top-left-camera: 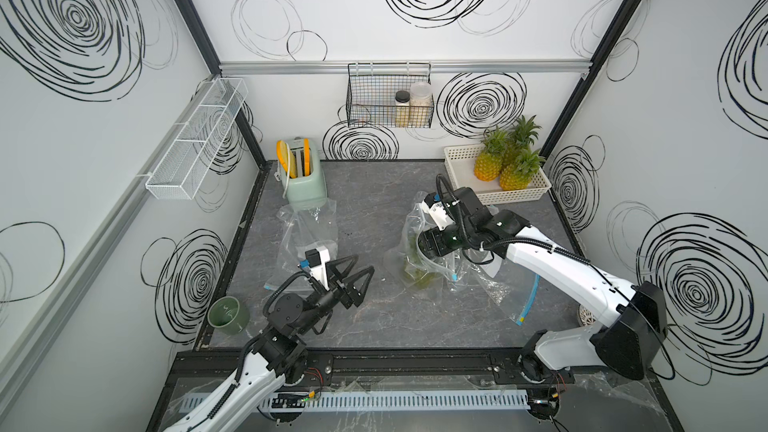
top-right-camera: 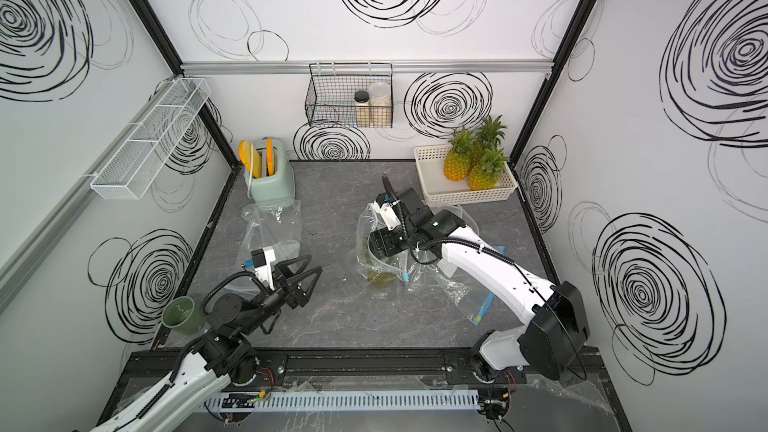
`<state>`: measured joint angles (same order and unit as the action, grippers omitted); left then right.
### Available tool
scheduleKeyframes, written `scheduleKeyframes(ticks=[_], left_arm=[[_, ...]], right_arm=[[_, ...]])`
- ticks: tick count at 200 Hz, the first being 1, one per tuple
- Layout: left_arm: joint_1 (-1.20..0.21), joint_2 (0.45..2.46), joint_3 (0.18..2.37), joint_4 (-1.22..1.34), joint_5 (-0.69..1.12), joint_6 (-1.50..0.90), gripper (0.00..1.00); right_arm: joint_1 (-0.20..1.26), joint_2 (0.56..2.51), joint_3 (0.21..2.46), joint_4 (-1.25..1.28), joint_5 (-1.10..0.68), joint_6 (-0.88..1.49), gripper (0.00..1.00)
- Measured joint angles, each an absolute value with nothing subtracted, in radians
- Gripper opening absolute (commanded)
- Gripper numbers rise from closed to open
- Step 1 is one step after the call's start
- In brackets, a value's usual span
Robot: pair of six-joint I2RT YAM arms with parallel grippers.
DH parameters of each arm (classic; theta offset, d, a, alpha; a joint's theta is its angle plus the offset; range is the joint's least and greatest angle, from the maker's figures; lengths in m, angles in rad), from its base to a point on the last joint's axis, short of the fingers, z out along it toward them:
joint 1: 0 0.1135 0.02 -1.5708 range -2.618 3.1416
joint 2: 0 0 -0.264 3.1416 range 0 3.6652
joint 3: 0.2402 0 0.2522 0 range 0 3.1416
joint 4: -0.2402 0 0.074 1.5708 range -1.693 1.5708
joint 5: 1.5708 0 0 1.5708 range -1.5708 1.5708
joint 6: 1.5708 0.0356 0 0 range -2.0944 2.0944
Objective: Open the zip-top bag and take out the pineapple
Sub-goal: Pick up the pineapple from the zipper food storage bag.
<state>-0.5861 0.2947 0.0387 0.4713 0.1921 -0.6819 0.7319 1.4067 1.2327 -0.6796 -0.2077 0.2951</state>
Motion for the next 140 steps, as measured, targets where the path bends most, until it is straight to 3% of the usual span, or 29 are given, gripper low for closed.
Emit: scheduleKeyframes(ticks=[21,32,39,58,77,140], left_arm=[[-0.586,0.281,0.037,0.461,0.189,-0.682,0.96],[-0.586,0.273,0.036,0.460,0.188,-0.682,0.96],[-0.586,0.265,0.034,0.458,0.187,-0.682,0.96],[-0.586,0.248,0.028,0.444,0.184,-0.685,0.96],[-0.586,0.234,0.025,0.414,0.182,-0.689,0.96],[-0.586,0.317,0.011,0.459,0.253,-0.757,0.96]], right_arm=[[0.736,1.444,1.251,-0.712,-0.201,0.309,0.70],[0.736,1.457,1.251,-0.717,-0.198,0.318,0.63],[0.736,1.462,1.251,-0.718,-0.197,0.323,0.54],[0.735,1.460,1.248,-0.707,-0.195,0.335,0.17],[0.733,1.444,1.239,-0.683,-0.187,0.342,0.00],[0.581,1.283,1.159,-0.632,-0.336,0.352,0.00]])
